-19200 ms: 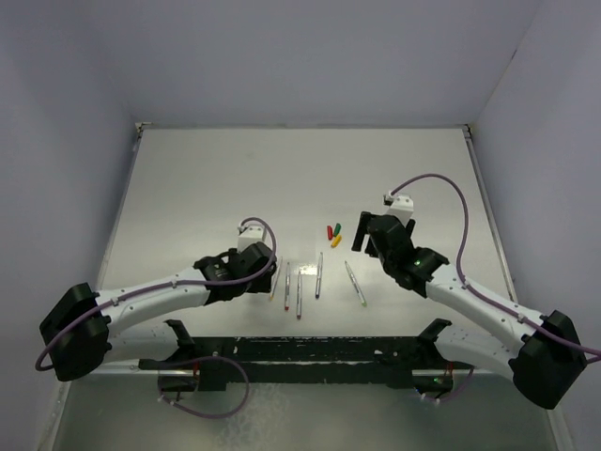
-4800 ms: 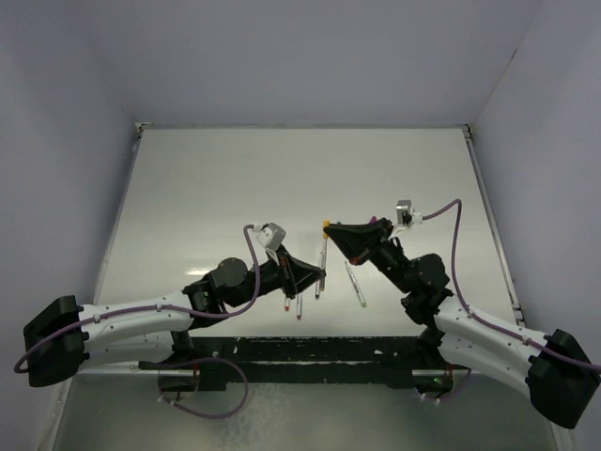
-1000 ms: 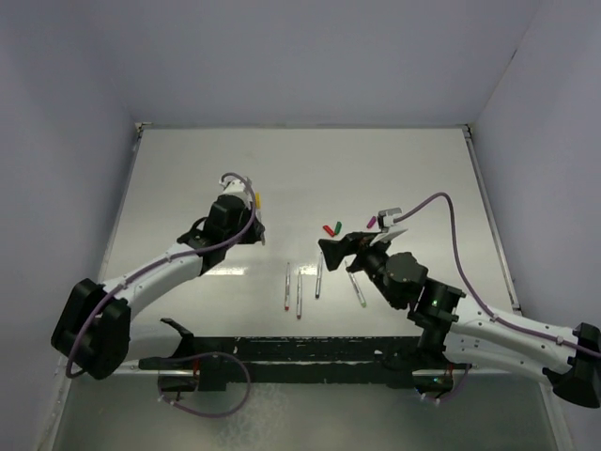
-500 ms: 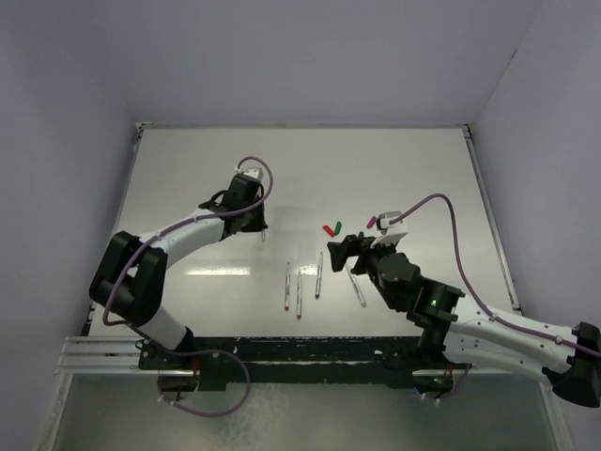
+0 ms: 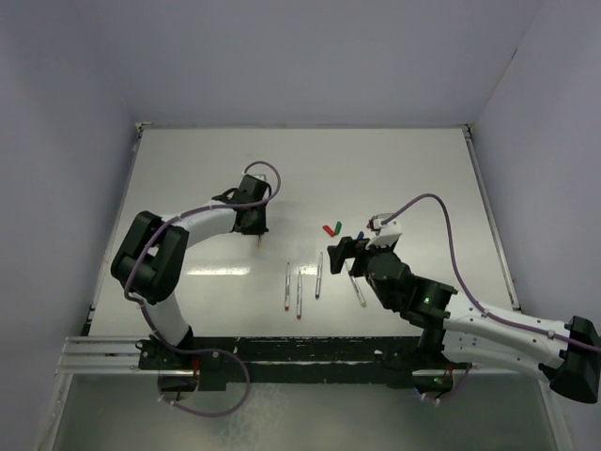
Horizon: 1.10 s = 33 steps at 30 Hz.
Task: Insert the pens into the pen caps
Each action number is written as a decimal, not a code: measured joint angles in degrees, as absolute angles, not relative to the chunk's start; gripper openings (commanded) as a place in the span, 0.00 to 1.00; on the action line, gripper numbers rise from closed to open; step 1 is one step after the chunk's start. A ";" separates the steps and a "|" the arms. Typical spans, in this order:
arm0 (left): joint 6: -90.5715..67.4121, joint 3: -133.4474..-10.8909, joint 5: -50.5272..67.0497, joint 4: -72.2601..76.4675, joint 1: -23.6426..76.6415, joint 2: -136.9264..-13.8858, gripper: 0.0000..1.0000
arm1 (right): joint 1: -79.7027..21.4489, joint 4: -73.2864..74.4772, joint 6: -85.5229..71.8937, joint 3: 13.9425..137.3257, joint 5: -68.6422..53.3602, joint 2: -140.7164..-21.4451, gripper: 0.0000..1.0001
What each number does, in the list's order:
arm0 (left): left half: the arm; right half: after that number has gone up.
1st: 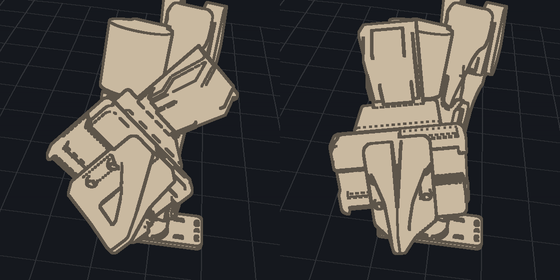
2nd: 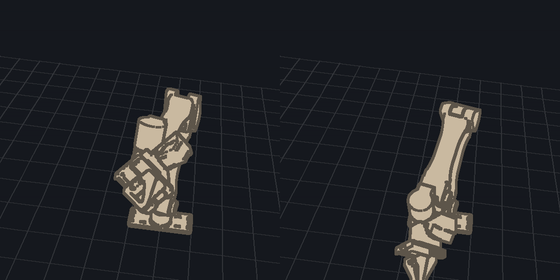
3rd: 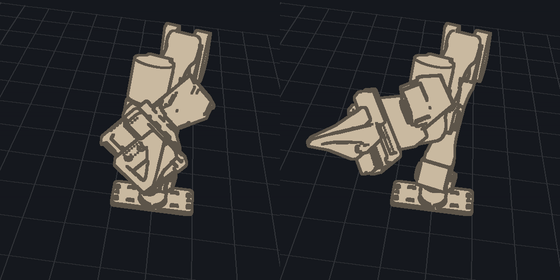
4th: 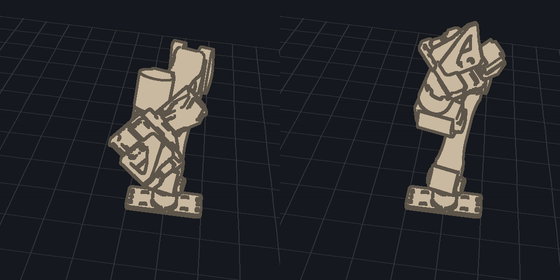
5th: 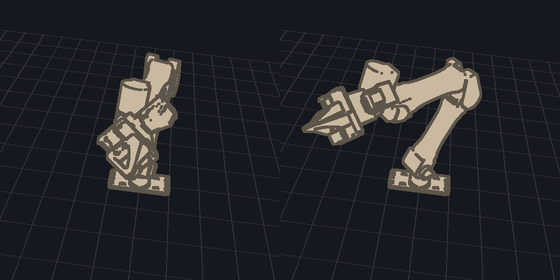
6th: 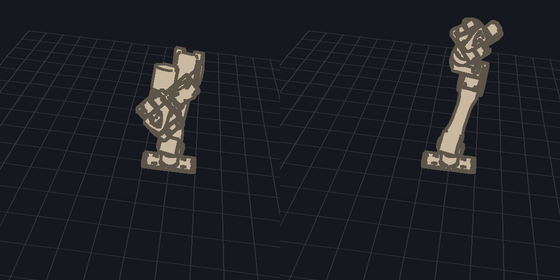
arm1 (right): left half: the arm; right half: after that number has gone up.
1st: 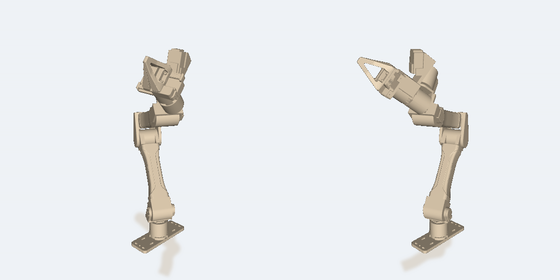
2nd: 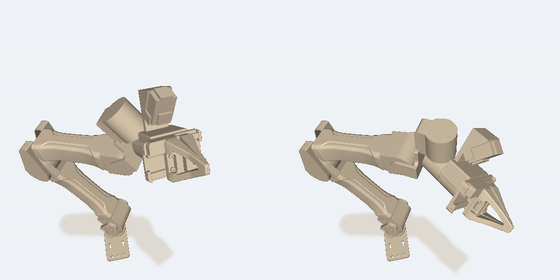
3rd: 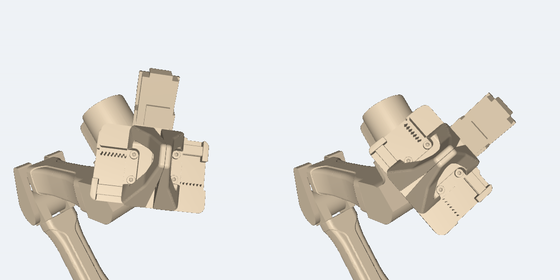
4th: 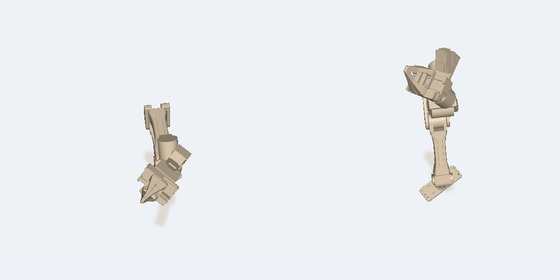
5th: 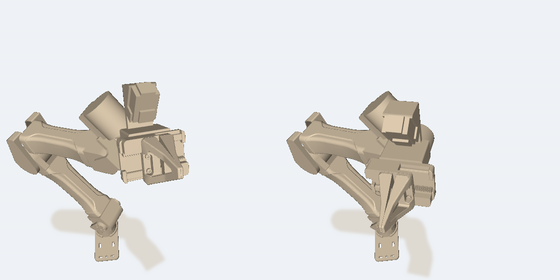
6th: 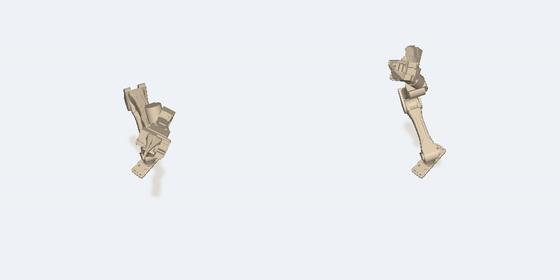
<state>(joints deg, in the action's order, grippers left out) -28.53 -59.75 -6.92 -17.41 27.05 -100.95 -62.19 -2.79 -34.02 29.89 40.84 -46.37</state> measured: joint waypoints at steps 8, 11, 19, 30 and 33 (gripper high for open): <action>-28.32 -60.88 -7.75 -17.43 27.03 -102.43 0.31 | -62.19 -2.44 -34.15 29.89 41.01 -46.83 0.97; -28.34 -60.99 -7.75 -17.45 27.03 -102.45 0.37 | -62.19 -2.42 -34.17 29.89 41.01 -47.40 0.98; -28.32 -61.41 -7.92 -19.59 27.00 -101.58 0.43 | -62.19 -2.92 -33.74 30.02 41.74 -48.62 1.00; -28.23 -61.60 -7.25 -22.35 27.14 -87.31 0.41 | -59.42 -8.38 -26.89 32.53 46.96 -50.28 0.98; -28.29 -60.80 -8.34 -23.09 28.58 -83.72 0.40 | -50.26 -9.06 -27.05 32.49 44.42 -50.09 0.94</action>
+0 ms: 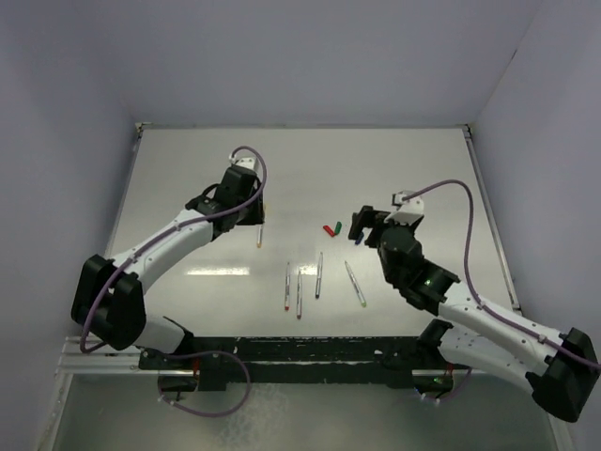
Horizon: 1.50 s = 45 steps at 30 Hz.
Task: Insert the pens into the pen caps
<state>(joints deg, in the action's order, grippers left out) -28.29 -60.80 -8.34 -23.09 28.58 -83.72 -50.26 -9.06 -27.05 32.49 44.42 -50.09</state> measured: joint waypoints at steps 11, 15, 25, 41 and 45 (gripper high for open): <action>-33.98 -50.22 -12.86 -29.28 44.47 -75.24 0.40 | -34.92 -5.89 -31.64 32.10 36.58 -49.74 0.92; -37.91 -48.38 -13.67 -31.20 50.09 -75.22 0.41 | -34.92 -5.34 -33.36 30.41 36.10 -48.93 0.91; -43.90 -48.31 -14.22 -30.24 58.78 -82.35 0.44 | -34.92 -2.83 -36.67 27.05 33.67 -43.68 0.90; -45.47 -48.34 -14.24 -26.79 59.68 -88.86 0.44 | -34.92 -1.26 -37.15 26.94 32.91 -43.03 0.88; -45.47 -48.56 -14.55 -26.57 59.70 -89.97 0.43 | -34.92 -1.56 -37.15 26.87 31.90 -42.98 0.88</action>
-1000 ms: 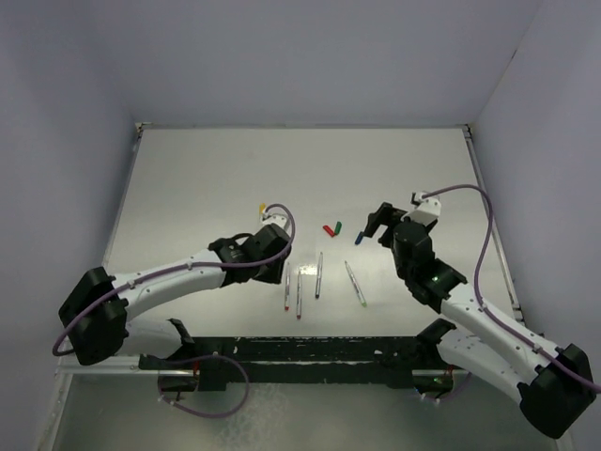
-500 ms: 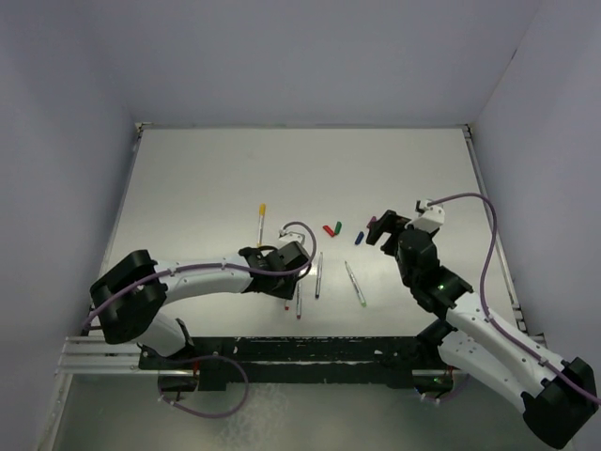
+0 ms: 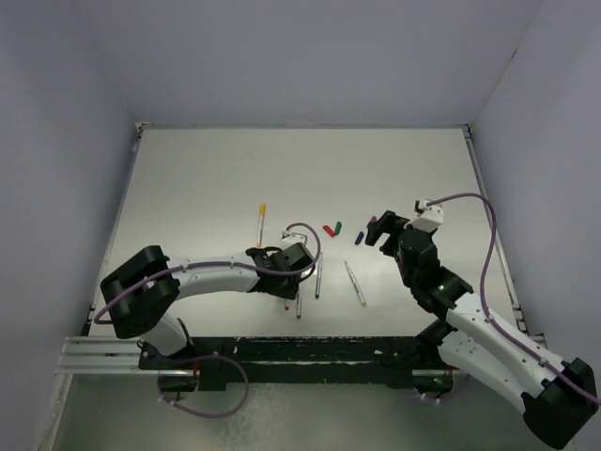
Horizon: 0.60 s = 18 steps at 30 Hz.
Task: Insert the pens into the pen caps
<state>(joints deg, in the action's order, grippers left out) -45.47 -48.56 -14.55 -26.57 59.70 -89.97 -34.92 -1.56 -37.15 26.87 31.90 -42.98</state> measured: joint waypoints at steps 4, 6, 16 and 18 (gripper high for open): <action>-45.52 -49.34 -15.64 -27.57 59.70 -90.83 0.41 | -34.92 -1.58 -37.23 26.83 31.70 -42.17 0.87; -45.71 -49.56 -16.10 -28.10 59.70 -91.09 0.39 | -34.92 -1.58 -37.39 26.81 31.68 -41.30 0.87; -45.93 -49.12 -16.34 -28.45 59.72 -90.83 0.32 | -34.92 -1.58 -38.02 26.81 30.63 -39.62 0.86; -45.89 -49.10 -16.34 -28.56 59.70 -90.80 0.31 | -34.92 -1.56 -38.04 26.81 30.35 -39.59 0.86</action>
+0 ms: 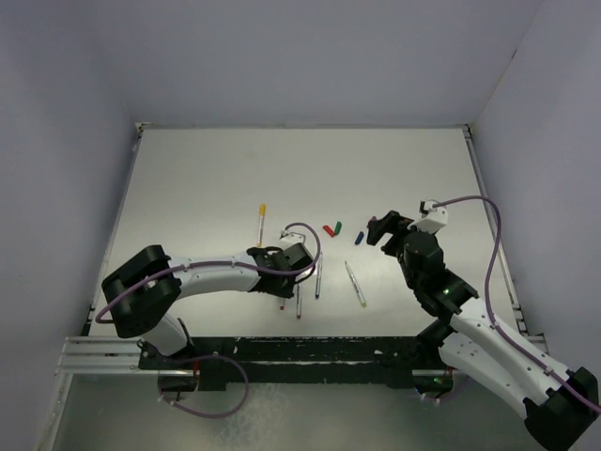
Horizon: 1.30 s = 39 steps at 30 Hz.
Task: Insert the pens into the pen caps
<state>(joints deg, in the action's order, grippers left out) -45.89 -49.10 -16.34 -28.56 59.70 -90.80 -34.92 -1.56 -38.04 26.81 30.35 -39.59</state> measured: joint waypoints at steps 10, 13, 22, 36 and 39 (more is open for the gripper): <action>-45.36 -49.12 -16.23 -29.98 59.66 -90.83 0.05 | -34.92 -1.34 -38.06 27.09 30.24 -39.55 0.85; -45.30 -48.99 -15.88 -29.93 59.66 -90.74 0.00 | -34.92 -1.08 -38.04 27.42 30.26 -39.66 0.84; -45.15 -48.64 -15.70 -29.50 59.66 -91.11 0.00 | -34.92 0.03 -36.80 31.97 30.22 -45.23 0.81; -43.16 -38.63 -15.09 -27.64 59.70 -66.72 0.00 | -34.92 4.47 -23.44 48.12 23.77 -76.23 0.55; -42.24 -36.86 -15.22 -25.61 59.70 -59.70 0.00 | -34.98 4.40 -20.71 50.11 21.69 -80.53 0.55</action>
